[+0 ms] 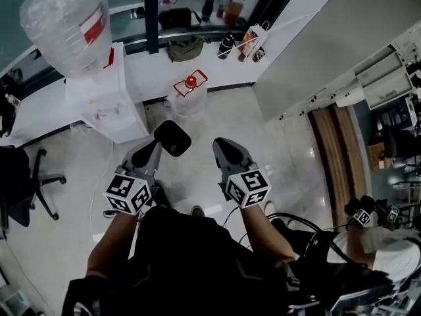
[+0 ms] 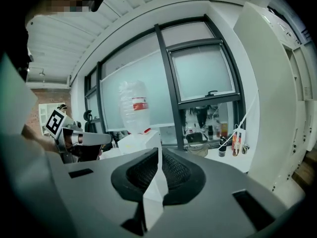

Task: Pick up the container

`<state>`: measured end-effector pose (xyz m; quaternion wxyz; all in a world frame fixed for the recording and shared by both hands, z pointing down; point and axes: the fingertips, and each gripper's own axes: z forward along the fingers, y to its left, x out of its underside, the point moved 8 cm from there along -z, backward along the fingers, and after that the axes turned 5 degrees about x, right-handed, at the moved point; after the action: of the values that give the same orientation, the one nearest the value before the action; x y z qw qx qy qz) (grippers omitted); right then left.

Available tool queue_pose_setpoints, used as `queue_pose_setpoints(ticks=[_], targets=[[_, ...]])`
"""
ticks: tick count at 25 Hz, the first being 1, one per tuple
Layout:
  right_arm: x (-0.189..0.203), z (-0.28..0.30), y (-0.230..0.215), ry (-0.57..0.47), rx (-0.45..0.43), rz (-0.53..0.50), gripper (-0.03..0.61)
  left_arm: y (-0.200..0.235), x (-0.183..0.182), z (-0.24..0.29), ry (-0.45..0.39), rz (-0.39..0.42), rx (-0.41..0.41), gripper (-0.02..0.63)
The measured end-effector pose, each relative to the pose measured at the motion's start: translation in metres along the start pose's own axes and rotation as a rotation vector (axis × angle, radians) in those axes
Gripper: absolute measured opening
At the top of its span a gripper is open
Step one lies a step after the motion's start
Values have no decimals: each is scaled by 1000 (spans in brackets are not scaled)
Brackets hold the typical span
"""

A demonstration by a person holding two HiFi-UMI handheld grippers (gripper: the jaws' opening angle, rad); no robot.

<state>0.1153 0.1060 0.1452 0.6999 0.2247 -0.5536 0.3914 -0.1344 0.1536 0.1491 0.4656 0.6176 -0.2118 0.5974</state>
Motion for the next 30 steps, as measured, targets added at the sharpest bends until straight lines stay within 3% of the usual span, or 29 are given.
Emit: queue_pose_setpoints(ticks=[7,12,22,30], targets=[[34,44,-4,101,96,51,9,62,23,13,79,-51,42,8],[64,78,-15,144,106,71,9,93,46,33,177,-29,59,8],[141,136,-76,285,82,109,9,118,102,92,252,-56,-2,8],[235,181,-119,390,87,172,28,145,174,140,333,-106,-49,8]])
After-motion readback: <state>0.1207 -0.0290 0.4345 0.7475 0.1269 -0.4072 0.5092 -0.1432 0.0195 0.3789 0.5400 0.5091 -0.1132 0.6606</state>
